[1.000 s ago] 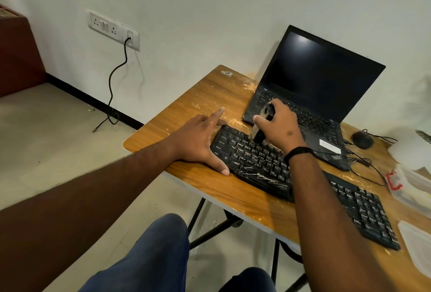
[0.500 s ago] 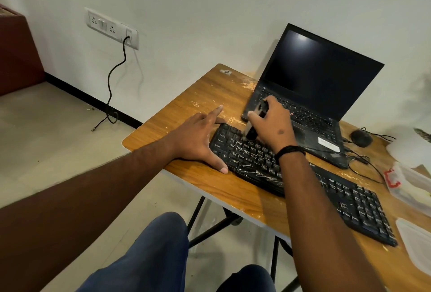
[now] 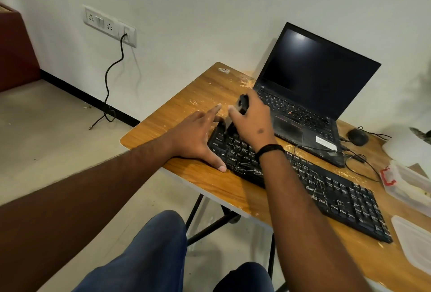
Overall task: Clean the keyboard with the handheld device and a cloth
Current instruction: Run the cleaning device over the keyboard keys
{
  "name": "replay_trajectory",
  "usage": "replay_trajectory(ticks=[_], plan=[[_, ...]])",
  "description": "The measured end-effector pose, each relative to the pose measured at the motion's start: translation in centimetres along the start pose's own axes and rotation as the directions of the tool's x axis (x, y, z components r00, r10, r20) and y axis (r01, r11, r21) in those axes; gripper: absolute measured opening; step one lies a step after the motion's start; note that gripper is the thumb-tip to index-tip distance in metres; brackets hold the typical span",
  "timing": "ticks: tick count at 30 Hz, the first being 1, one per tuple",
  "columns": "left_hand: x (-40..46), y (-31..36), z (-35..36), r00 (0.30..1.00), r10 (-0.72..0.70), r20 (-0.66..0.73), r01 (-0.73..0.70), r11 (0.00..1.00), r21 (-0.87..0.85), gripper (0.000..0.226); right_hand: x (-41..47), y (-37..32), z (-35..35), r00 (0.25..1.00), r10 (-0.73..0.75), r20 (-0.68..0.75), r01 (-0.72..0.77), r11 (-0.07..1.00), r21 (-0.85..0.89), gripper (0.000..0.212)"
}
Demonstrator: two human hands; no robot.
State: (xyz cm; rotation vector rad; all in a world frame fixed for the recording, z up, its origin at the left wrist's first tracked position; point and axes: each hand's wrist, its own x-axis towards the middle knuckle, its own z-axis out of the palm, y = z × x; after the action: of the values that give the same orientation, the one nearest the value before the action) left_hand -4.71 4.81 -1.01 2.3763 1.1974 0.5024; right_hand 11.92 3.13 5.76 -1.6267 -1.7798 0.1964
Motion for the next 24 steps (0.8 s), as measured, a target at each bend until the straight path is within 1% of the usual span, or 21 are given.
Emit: replay_trajectory(ticks=[2,4,6,7,12,14,16,20,21,24], plan=[[0.1,-0.2,0.1,1.000,-0.015,0.006,0.015,1.000,-0.007,0.161,0.1,1.2,-1.2,0.997,0.082,-0.014,-0.082,0.996,-0.029,0.026],[0.2,-0.4,0.1,0.999,-0.031,0.010,0.031,0.999,-0.012,0.161,0.3,2.0,-1.9,0.988,0.147,-0.049,-0.151,0.984,-0.098,0.029],[0.2,-0.3,0.1,0.999,-0.029,0.014,0.029,1.000,-0.011,0.160,0.4,1.9,-1.9,0.980,0.179,-0.087,-0.191,0.969,-0.158,0.030],[0.2,-0.3,0.1,1.000,-0.023,0.013,0.023,1.000,-0.010,0.160,0.4,1.6,-1.6,0.980,0.173,-0.096,-0.188,0.967,-0.171,0.030],[-0.1,0.0,-0.1,1.000,-0.004,0.005,0.004,1.000,-0.005,0.158,0.2,-0.7,0.8,0.999,0.033,-0.035,-0.037,0.990,-0.134,0.028],[-0.1,0.0,-0.1,1.000,-0.007,0.004,0.007,1.000,-0.004,0.157,0.1,-1.0,0.6,0.999,0.007,-0.033,-0.008,1.000,-0.028,0.022],[0.0,0.1,-0.1,1.000,-0.012,0.009,0.012,1.000,-0.001,0.158,-0.1,-0.9,-0.4,0.997,0.026,-0.077,-0.019,0.996,0.087,0.019],[0.0,0.3,-0.2,1.000,-0.015,0.016,0.015,1.000,-0.010,0.158,-0.5,0.4,-2.5,0.969,0.077,-0.236,-0.040,0.987,0.158,0.019],[0.0,0.4,-0.3,1.000,-0.016,0.016,0.016,1.000,-0.011,0.158,-0.6,0.8,-2.8,0.964,0.095,-0.247,-0.056,0.985,0.163,0.018],[-0.2,0.6,-0.4,1.000,-0.020,0.015,0.020,1.000,-0.012,0.157,-1.3,1.7,-2.9,0.960,0.119,-0.255,-0.096,0.990,0.103,0.020]])
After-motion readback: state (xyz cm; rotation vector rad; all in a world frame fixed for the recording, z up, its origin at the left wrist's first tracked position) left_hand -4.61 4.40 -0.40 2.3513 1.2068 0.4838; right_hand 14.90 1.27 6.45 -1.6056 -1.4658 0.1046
